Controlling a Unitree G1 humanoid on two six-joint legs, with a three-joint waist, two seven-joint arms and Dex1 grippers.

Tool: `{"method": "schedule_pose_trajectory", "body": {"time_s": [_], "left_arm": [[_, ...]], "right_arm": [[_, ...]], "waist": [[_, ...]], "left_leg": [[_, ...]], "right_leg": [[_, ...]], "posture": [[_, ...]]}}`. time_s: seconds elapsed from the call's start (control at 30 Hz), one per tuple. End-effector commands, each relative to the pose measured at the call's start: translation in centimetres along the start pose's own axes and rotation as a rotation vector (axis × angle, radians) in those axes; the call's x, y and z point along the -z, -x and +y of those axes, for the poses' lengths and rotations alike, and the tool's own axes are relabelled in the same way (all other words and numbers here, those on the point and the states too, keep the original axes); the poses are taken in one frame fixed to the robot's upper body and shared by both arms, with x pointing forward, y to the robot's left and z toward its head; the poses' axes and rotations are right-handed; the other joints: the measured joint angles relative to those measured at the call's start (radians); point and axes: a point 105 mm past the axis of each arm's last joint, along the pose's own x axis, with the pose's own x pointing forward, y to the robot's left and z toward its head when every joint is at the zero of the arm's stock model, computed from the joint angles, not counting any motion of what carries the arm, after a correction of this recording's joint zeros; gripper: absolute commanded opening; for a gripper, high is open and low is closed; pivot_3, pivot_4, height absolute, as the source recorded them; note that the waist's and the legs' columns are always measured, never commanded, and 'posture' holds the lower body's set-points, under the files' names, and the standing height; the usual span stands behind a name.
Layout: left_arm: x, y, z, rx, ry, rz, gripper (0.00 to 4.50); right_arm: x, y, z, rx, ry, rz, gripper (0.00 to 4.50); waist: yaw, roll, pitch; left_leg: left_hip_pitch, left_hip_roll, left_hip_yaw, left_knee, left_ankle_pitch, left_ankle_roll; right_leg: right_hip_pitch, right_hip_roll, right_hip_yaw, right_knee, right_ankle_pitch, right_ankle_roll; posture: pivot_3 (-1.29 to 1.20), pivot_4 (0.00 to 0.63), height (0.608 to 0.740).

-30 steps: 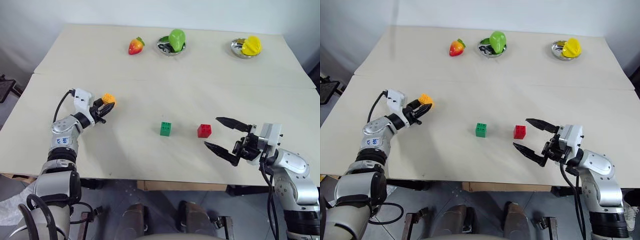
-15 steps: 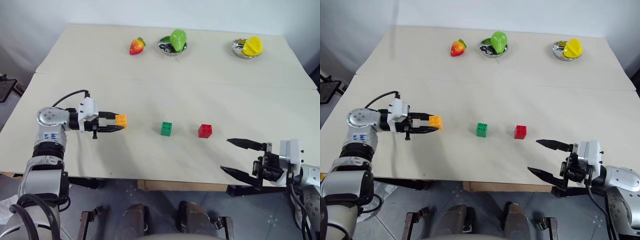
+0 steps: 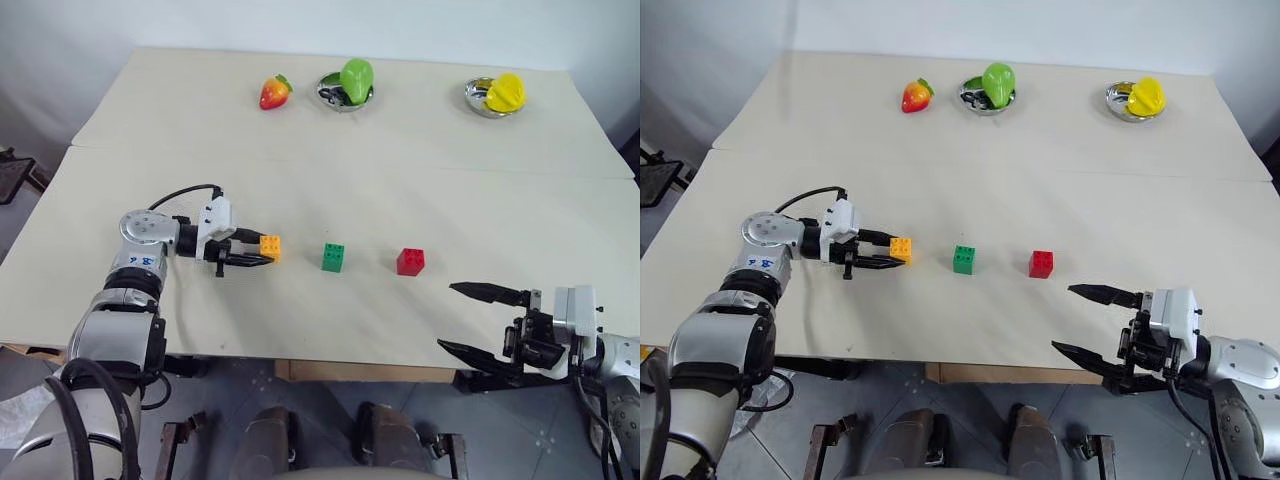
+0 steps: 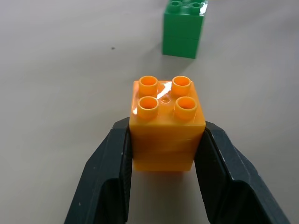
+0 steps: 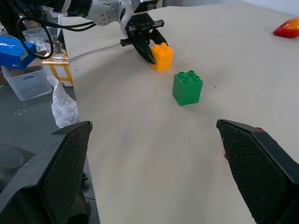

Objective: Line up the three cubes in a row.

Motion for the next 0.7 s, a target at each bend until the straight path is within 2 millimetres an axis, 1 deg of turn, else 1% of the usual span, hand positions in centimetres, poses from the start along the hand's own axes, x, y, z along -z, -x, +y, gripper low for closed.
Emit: {"method": "schedule_pose_trajectory", "body": {"time_s": [0.03,0.17,0.23,0.33,0.43,0.53,0.57,0.6,0.67,0.7], "left_arm": [[-0.1,0.4,0.8,-0.058,0.025,0.004,2.42],[0.4,0.7,0.2,-0.031,-0.011,0.024,3.64],[0.4,1.5,0.1,-0.031,-0.015,0.022,4.23],[0.5,3.0,-0.2,-0.03,-0.034,0.022,4.23],[0.5,5.5,-0.8,-0.038,-0.041,-0.002,4.23],[0.4,8.7,-1.2,-0.144,-0.034,-0.045,4.23],[0.3,9.8,-1.4,-0.185,-0.018,-0.065,4.23],[0.0,10.7,-1.8,-0.213,-0.003,-0.091,4.23],[-0.5,11.9,-2.6,-0.264,0.032,-0.132,4.23],[-0.8,12.4,-3.1,-0.286,0.042,-0.148,4.23]], "right_arm": [[-1.0,0.3,0.1,0.021,0.032,-0.025,4.5],[-1.2,0.1,0.0,0.015,0.033,-0.024,4.5],[-1.3,-0.1,-0.1,0.004,0.033,-0.025,4.5],[-1.4,-0.1,-0.3,-0.016,0.031,-0.023,4.5],[-1.4,0.0,-1.0,-0.025,0.04,-0.018,4.5],[-1.5,0.3,-2.1,-0.011,0.036,-0.027,4.5],[-1.6,0.5,-2.5,0.001,0.003,-0.03,4.5],[-1.7,0.6,-3.0,0.02,0.018,-0.043,4.5],[-1.9,1.0,-3.6,0.055,0.006,-0.068,4.5],[-1.9,1.2,-3.7,0.05,0.02,-0.067,4.5]], "waist": [[-0.001,0.0,0.0],[-0.001,0.0,0.0],[-0.001,0.0,0.0],[-0.008,0.0,0.0],[-0.012,0.0,0.0],[-0.023,0.0,0.0],[-0.025,0.0,0.0],[-0.029,0.0,0.0],[-0.029,0.0,0.0],[-0.028,0.0,0.0]], "left_leg": [[0.0,0.0,-0.002,0.0,0.0,0.0],[0.0,0.0,-0.005,0.0,0.0,0.0],[0.0,0.0,-0.005,0.0,0.0,0.0],[0.0,0.0,-0.005,0.0,0.0,0.0],[0.0,0.001,-0.005,0.0,0.0,0.0],[0.0,0.001,-0.006,0.0,0.0,0.0],[0.0,0.002,-0.006,0.0,0.0,0.0],[0.0,0.003,-0.007,0.0,0.0,0.0],[0.0,0.004,-0.007,-0.001,0.0,0.0],[0.0,0.004,-0.007,-0.001,0.0,0.0]], "right_leg": [[0.0,0.0,0.0,0.0,0.0,0.0],[0.0,0.0,0.0,0.0,0.0,0.0],[0.0,0.0,0.0,0.0,0.0,0.0],[-0.001,0.0,0.0,0.0,0.0,0.0],[-0.001,0.0,0.0,0.0,0.0,0.0],[-0.001,0.0,0.0,0.0,0.0,0.0],[-0.001,0.0,0.0,0.001,0.0,0.0],[-0.001,0.0,0.0,0.001,0.0,0.0],[-0.001,-0.001,0.0,0.001,0.0,0.0],[-0.001,-0.001,0.0,0.001,0.0,0.0]], "posture": [[0.0,0.15,0.74],[0.0,0.15,0.74],[0.0,0.15,0.74],[0.0,0.15,0.74],[0.0,0.15,0.74],[0.0,0.15,0.74],[0.0,0.15,0.74],[0.0,0.15,0.74],[0.0,0.15,0.74],[0.0,0.15,0.74]]}}
